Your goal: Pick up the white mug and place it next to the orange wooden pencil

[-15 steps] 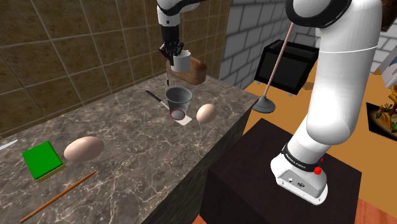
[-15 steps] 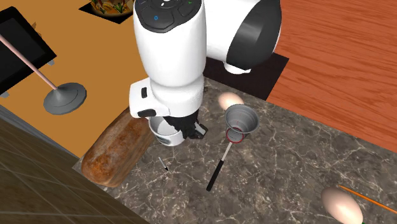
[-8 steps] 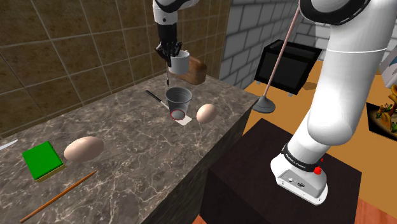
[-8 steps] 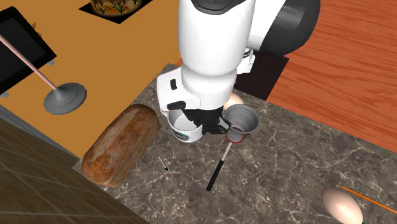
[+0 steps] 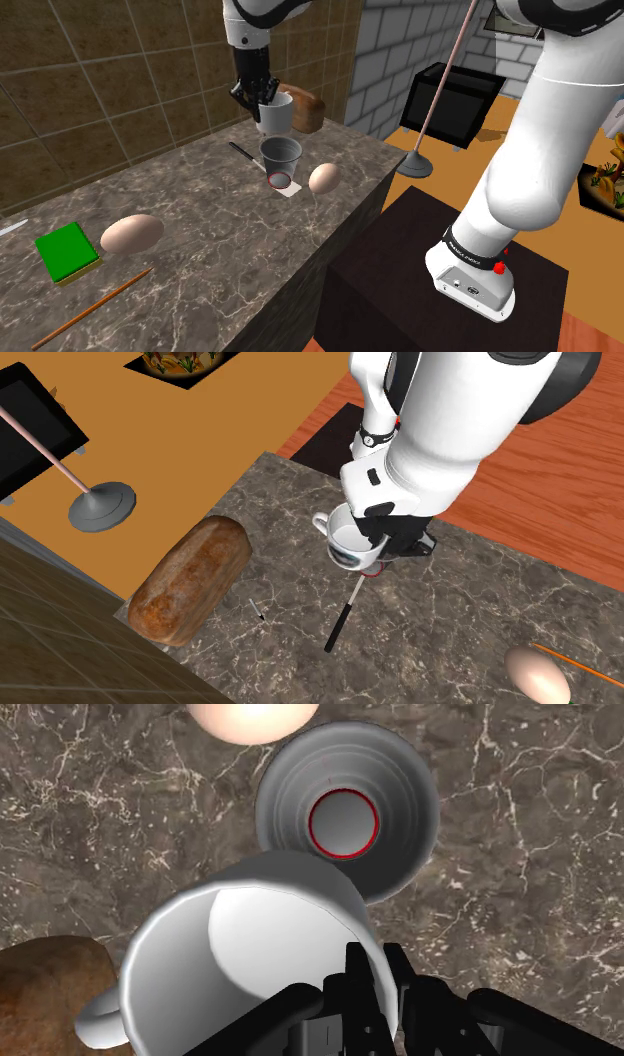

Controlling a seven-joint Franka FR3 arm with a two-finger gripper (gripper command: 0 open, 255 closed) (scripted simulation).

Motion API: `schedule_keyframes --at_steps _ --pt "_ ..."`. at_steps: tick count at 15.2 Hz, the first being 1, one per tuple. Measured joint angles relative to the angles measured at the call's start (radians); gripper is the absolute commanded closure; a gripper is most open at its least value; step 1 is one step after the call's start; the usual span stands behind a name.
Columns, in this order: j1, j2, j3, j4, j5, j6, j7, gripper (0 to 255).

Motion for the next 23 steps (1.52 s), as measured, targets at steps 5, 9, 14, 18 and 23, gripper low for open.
schedule_keyframes --at_steps 5,9,14,18,23 --pt "0.056 -0.047 0.047 -0.065 0.013 0.015 0.102 255" --pt "0.106 -0.056 0.089 -0.072 0.016 0.010 0.192 255" --pt "0.164 -0.073 0.139 -0.097 0.025 0.015 0.299 255" --pt "0.219 -0.054 0.185 -0.074 0.017 0.007 0.401 255" --pt "0.288 -0.006 0.235 -0.019 -0.004 -0.011 0.522 255"
